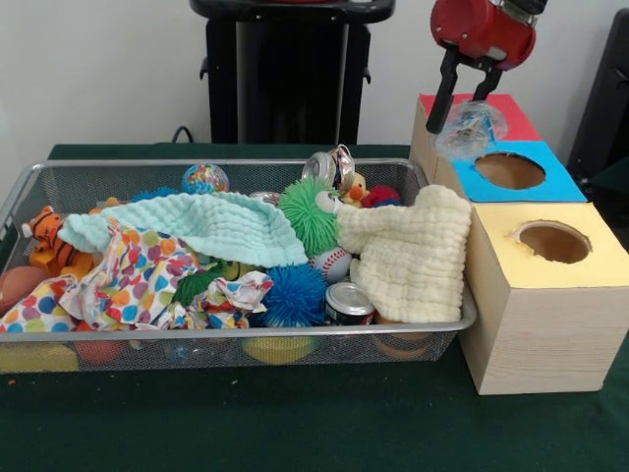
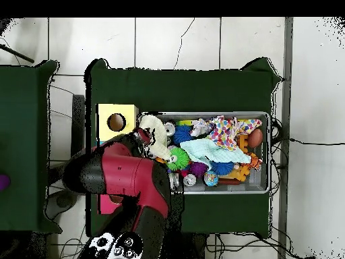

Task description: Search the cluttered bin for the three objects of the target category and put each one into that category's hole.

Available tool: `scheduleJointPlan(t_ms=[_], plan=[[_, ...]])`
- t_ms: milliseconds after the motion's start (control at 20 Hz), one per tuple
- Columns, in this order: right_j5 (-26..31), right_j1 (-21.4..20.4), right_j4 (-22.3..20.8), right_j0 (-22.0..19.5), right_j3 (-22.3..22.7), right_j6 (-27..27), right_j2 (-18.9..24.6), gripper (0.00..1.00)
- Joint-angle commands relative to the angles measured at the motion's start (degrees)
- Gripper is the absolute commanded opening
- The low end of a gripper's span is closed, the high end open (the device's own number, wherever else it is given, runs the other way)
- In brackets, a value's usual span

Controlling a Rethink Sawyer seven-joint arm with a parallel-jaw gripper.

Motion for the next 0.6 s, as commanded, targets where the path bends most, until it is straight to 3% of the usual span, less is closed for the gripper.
scheduleJointPlan(t_ms=[50, 600], plan=[[0.9, 2.8, 0.4, 0.9, 3.4, 15.5, 5.2, 1.0], [1.5, 2.5, 0.5, 2.6, 3.6, 16.0, 3.6, 1.0]])
